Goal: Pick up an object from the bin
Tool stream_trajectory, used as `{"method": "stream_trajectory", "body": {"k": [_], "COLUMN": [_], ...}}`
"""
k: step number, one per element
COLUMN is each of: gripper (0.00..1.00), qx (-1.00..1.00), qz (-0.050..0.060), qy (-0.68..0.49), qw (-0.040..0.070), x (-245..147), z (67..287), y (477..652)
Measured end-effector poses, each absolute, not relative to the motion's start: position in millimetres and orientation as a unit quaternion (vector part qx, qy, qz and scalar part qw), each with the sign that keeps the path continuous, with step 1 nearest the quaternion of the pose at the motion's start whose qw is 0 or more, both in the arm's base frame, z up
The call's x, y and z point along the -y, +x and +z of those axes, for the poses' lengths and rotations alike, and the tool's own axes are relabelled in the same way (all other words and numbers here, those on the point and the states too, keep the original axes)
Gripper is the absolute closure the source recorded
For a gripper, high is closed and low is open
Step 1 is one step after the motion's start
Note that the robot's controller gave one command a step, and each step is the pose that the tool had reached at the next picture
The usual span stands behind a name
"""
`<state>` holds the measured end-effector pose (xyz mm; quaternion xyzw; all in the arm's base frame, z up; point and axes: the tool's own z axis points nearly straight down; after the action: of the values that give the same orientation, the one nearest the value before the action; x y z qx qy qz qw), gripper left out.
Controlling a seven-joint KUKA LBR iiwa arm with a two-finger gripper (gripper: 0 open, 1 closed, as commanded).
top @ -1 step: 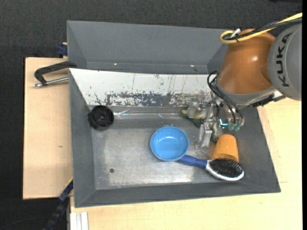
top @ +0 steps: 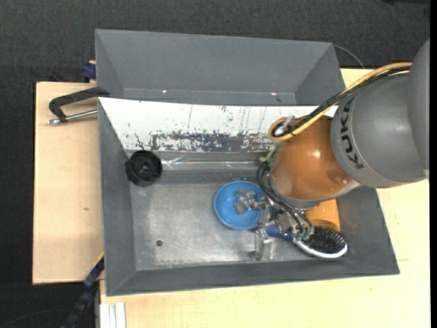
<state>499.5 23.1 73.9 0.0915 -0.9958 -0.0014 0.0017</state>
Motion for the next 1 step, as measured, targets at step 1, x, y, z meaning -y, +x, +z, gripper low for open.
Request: {"method": "stream_trajectory", "body": {"k": [1], "gripper": [1.0], "qx": [0.996], "qz": [-0.001], "qy": [0.091], "qw": [-0.004], "x": [-22.6], "z": [78.1], "y": [503.2]}}
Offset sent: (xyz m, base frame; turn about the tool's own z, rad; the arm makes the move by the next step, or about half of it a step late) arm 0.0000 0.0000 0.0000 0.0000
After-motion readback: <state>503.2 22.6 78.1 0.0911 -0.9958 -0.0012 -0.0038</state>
